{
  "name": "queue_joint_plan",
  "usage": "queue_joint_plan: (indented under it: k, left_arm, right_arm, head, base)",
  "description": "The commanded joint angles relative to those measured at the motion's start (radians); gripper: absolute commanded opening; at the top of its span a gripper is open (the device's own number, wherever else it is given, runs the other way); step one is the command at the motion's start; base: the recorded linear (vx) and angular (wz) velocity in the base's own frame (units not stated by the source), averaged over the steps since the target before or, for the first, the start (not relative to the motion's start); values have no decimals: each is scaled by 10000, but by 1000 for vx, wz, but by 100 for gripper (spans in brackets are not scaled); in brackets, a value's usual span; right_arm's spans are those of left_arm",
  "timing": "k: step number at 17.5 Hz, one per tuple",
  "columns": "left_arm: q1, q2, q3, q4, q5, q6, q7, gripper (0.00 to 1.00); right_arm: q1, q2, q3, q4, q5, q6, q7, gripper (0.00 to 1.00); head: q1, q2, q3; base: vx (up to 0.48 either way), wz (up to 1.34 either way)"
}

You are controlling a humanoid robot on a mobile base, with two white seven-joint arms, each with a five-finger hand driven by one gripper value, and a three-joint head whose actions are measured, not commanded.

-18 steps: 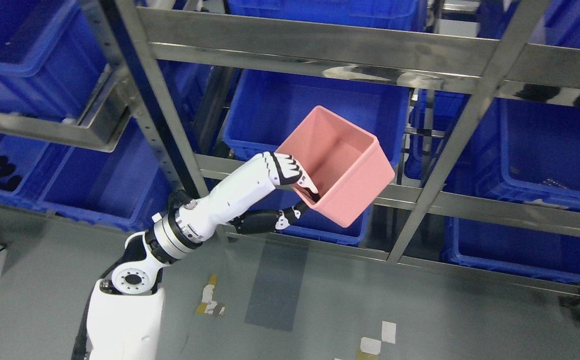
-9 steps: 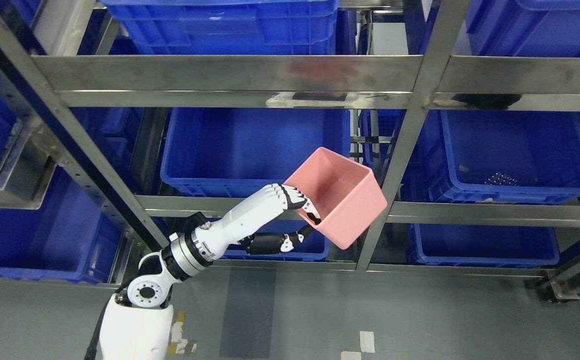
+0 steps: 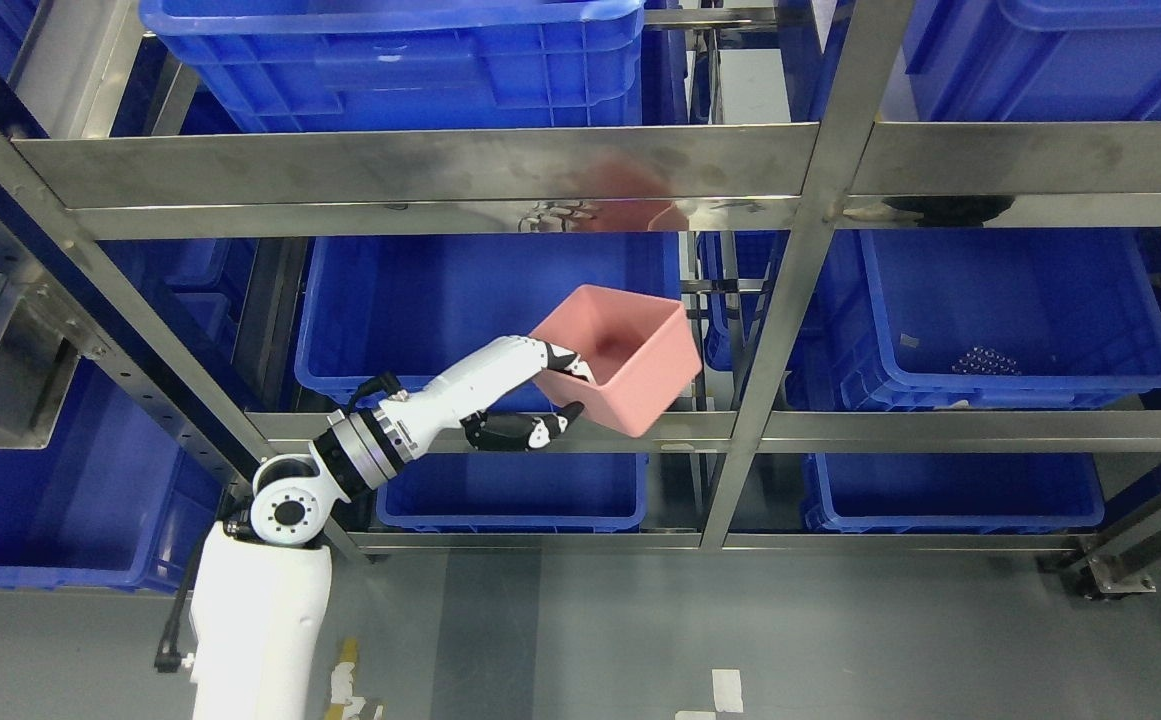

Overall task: Place storage box into left shelf container
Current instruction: 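Lower the pink box into the blue bin with the left hand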

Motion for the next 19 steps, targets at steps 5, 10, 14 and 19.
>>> queue_joint_plan:
  k: [5, 10, 14, 19]
  left_arm:
    - [-1342, 645, 1902, 2910, -1423, 97, 121, 3]
    - [-1481, 675, 1980, 3051, -1516, 112, 336, 30]
    - [-1450, 660, 1980, 3051, -1516, 97, 336, 56]
    - [-1465, 216, 1995, 2943, -1408, 5, 427, 78]
  right_arm:
    - [77, -175, 0, -175, -31, -1, 6, 100]
    - [77, -175, 0, -175, -31, -1, 6, 100]
    - [77, -175, 0, -175, -31, -1, 6, 100]
    - [77, -175, 0, -175, -31, -1, 6, 100]
  head:
    - [0, 0, 0]
    - [0, 0, 0]
    - [0, 0, 0]
    - [0, 0, 0]
  base:
    - [0, 0]
    - [0, 0]
    - [0, 0]
    - [0, 0]
